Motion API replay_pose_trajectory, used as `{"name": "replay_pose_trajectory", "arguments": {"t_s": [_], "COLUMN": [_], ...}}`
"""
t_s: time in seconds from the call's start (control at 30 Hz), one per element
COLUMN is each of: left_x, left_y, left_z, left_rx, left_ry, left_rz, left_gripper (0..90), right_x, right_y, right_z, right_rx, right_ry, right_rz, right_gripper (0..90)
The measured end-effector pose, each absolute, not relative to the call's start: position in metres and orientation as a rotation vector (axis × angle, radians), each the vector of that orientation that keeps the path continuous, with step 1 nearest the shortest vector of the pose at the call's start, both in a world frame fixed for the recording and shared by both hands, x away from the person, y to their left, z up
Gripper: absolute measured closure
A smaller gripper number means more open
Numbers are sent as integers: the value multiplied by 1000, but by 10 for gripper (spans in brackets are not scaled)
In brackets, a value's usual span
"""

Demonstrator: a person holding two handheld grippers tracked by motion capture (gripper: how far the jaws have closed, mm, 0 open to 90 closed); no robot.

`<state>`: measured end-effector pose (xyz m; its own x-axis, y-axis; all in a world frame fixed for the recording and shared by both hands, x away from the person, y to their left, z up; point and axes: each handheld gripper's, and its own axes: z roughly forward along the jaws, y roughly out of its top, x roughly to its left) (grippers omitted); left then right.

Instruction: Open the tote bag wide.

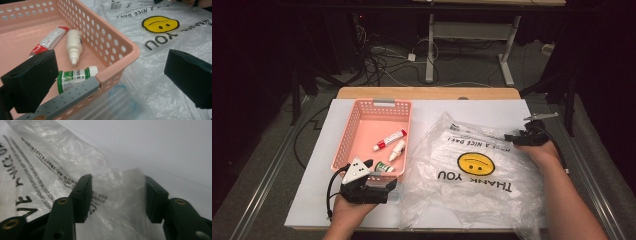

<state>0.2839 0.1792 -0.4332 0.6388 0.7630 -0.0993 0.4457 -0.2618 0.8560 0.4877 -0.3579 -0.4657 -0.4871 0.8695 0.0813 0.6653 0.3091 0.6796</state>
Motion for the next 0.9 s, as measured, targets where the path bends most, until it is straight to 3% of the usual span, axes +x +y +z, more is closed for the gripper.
{"name": "replay_pose_trajectory", "arguments": {"t_s": [0.1,0.17,0.37,0.7,0.9], "left_x": [283,283,283,282,283], "left_y": [177,176,175,169,170], "left_z": [-433,-433,-433,-430,-431], "left_rx": [1903,1903,1906,1917,1908], "left_ry": [953,951,944,902,907], "left_rz": [415,416,408,420,419], "left_gripper": [0,0,0,0,0], "right_x": [486,485,488,492,482], "right_y": [-354,-351,-368,-430,-438], "right_z": [-465,-463,-449,-444,-448], "right_rx": [1359,1328,1391,1548,1588], "right_ry": [2285,2273,2082,1855,1813], "right_rz": [938,909,988,974,952], "right_gripper": [792,882,898,897,896]}}
